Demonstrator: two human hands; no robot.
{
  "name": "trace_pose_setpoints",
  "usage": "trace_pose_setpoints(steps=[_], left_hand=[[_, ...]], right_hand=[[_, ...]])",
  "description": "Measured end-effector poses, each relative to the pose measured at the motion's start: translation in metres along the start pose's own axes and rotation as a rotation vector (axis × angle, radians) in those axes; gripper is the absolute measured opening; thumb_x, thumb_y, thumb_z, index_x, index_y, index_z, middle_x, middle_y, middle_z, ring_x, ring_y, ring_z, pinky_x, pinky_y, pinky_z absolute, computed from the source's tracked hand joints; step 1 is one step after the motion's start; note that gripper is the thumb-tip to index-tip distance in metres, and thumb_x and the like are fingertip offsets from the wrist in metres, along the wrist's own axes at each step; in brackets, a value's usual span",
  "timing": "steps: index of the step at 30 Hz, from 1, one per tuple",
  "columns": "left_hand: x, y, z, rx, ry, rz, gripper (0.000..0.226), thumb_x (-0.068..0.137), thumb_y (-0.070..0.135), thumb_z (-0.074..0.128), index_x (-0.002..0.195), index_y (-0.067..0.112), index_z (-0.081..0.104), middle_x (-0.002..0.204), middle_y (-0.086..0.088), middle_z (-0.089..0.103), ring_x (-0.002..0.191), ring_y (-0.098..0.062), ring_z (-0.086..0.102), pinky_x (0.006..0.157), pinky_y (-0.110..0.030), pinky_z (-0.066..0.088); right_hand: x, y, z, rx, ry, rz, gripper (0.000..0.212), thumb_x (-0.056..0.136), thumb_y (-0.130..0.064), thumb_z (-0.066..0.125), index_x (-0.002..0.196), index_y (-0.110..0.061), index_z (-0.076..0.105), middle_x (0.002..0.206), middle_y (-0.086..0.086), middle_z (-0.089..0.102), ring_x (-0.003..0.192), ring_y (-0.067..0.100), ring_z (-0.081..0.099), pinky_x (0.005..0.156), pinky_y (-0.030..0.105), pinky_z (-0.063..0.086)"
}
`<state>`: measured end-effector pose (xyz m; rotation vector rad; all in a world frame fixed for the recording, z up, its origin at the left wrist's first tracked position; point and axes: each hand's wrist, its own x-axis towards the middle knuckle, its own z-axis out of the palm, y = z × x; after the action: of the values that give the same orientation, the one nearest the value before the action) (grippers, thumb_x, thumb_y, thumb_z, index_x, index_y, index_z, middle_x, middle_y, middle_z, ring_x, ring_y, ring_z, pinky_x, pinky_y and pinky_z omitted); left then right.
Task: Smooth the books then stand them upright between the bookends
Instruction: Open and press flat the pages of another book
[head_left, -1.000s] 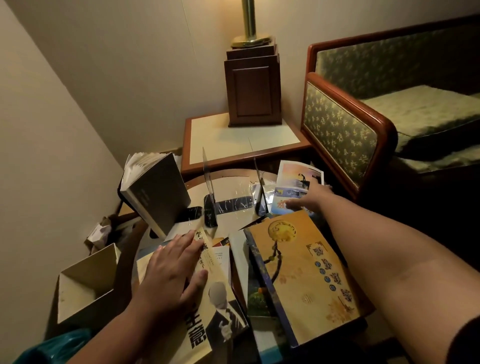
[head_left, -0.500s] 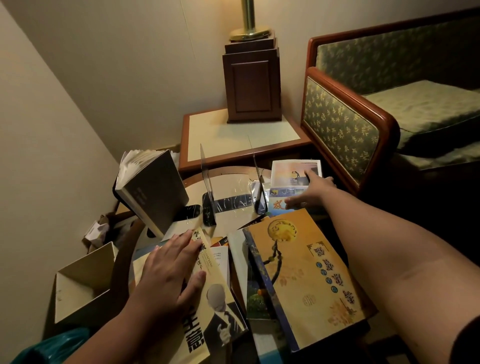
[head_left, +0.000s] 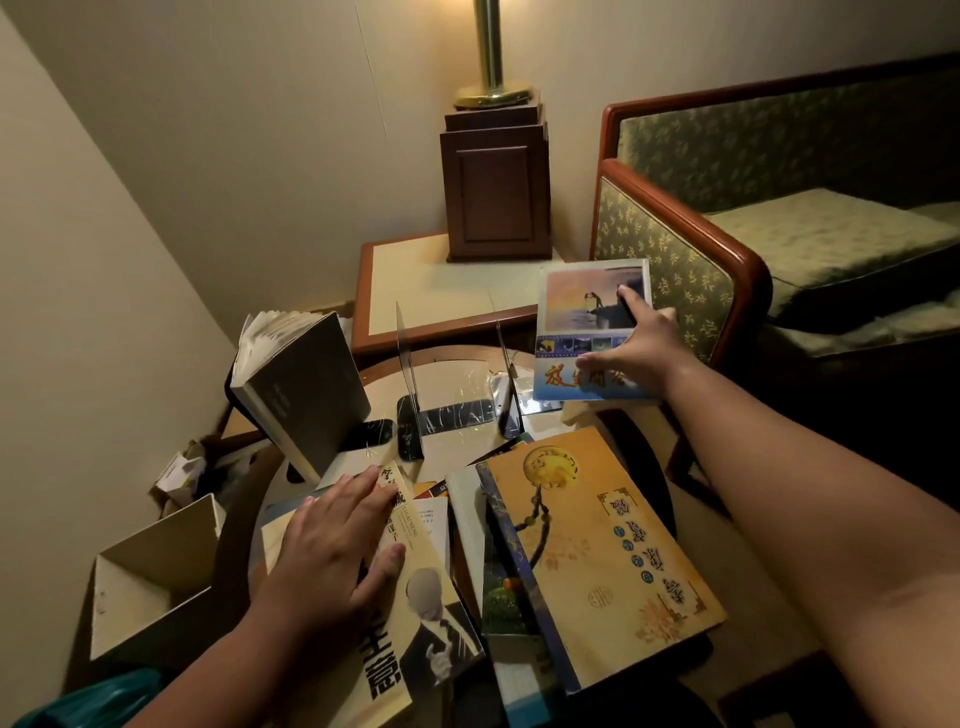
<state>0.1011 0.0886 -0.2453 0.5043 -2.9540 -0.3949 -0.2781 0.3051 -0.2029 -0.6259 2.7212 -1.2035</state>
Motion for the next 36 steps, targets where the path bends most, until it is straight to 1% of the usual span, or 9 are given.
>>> trace_pose_setpoints(steps=[5, 11, 14, 20, 24, 27, 30, 33, 36], left_hand=[[0.0, 0.004, -0.001, 0.02, 0.004, -0.011, 0.078, 0.083, 0.073, 0.021, 0.152, 0.037, 0.029, 0.161, 0.012, 0.018, 0.144, -0.005, 0.006, 0.114, -0.04, 0.005], [0.001, 0.008, -0.006, 0.032, -0.018, -0.025, 0.082, 0.082, 0.072, 0.02, 0.152, 0.031, 0.034, 0.162, 0.004, 0.025, 0.149, -0.019, 0.02, 0.117, -0.047, 0.014], [-0.001, 0.011, -0.008, 0.025, -0.012, -0.023, 0.083, 0.081, 0.072, 0.019, 0.151, 0.03, 0.035, 0.161, 0.003, 0.026, 0.15, -0.019, 0.02, 0.118, -0.05, 0.016], [-0.002, 0.017, -0.019, 0.012, -0.061, -0.035, 0.09, 0.074, 0.074, 0.016, 0.151, 0.031, 0.035, 0.162, 0.005, 0.025, 0.15, -0.019, 0.019, 0.119, -0.051, 0.016], [-0.001, 0.008, -0.023, -0.18, -0.074, -0.052, 0.079, 0.075, 0.067, 0.037, 0.141, 0.026, 0.051, 0.153, 0.002, 0.041, 0.141, -0.021, 0.038, 0.112, -0.054, 0.034], [-0.008, 0.004, -0.034, -0.566, -0.002, -0.158, 0.038, 0.09, 0.032, 0.06, 0.127, 0.025, 0.061, 0.131, -0.004, 0.062, 0.114, -0.021, 0.064, 0.089, -0.041, 0.058], [-0.016, 0.002, -0.043, -0.863, 0.053, -0.283, 0.03, 0.096, 0.007, 0.058, 0.125, 0.013, 0.061, 0.114, -0.008, 0.07, 0.093, -0.018, 0.073, 0.076, -0.035, 0.061], [-0.021, -0.009, -0.042, -0.762, 0.028, -0.22, 0.033, 0.092, 0.013, 0.067, 0.125, 0.017, 0.063, 0.115, 0.0, 0.07, 0.101, -0.014, 0.069, 0.085, -0.036, 0.06], [-0.021, -0.011, -0.04, -0.665, 0.006, -0.224, 0.039, 0.088, 0.019, 0.074, 0.125, 0.024, 0.062, 0.114, 0.007, 0.069, 0.105, -0.009, 0.066, 0.077, -0.02, 0.057]], right_hand=[[-0.019, -0.02, -0.036, 0.079, 0.021, -0.081, 0.133, 0.041, -0.067, 0.088, 0.153, -0.043, 0.019, 0.152, 0.013, 0.024, 0.136, 0.039, 0.034, 0.105, 0.05, 0.042], [-0.077, -0.036, -0.058, 0.143, 0.017, -0.128, 0.134, 0.037, -0.078, 0.082, 0.151, -0.049, 0.018, 0.154, 0.01, 0.024, 0.139, 0.036, 0.032, 0.104, 0.044, 0.045], [-0.115, -0.046, -0.056, 0.213, -0.015, -0.139, 0.13, 0.044, -0.071, 0.086, 0.152, -0.045, 0.02, 0.155, 0.009, 0.026, 0.139, 0.031, 0.033, 0.1, 0.034, 0.042], [-0.191, -0.073, -0.027, 0.194, -0.11, -0.183, 0.128, 0.042, -0.075, 0.084, 0.15, -0.051, 0.02, 0.146, 0.006, 0.03, 0.132, 0.031, 0.039, 0.101, 0.048, 0.05], [-0.23, -0.088, 0.01, 0.326, -0.236, -0.244, 0.115, 0.053, -0.055, 0.092, 0.149, -0.046, 0.029, 0.127, -0.006, 0.043, 0.117, 0.015, 0.052, 0.094, 0.03, 0.055], [-0.246, -0.098, 0.032, 0.553, -0.365, -0.256, 0.114, 0.058, -0.036, 0.095, 0.152, -0.033, 0.03, 0.136, -0.008, 0.05, 0.124, 0.016, 0.055, 0.095, 0.036, 0.055], [-0.249, -0.112, 0.035, 0.637, -0.407, -0.253, 0.111, 0.06, -0.023, 0.094, 0.152, -0.026, 0.032, 0.133, -0.01, 0.052, 0.122, 0.019, 0.057, 0.092, 0.04, 0.057], [-0.244, -0.126, 0.027, 0.63, -0.412, -0.318, 0.104, 0.065, -0.013, 0.09, 0.151, -0.023, 0.033, 0.129, -0.019, 0.05, 0.118, 0.012, 0.058, 0.089, 0.037, 0.058], [-0.238, -0.137, 0.02, 0.622, -0.401, -0.345, 0.11, 0.061, -0.027, 0.094, 0.151, -0.031, 0.033, 0.137, -0.011, 0.049, 0.121, 0.017, 0.058, 0.089, 0.043, 0.058]])
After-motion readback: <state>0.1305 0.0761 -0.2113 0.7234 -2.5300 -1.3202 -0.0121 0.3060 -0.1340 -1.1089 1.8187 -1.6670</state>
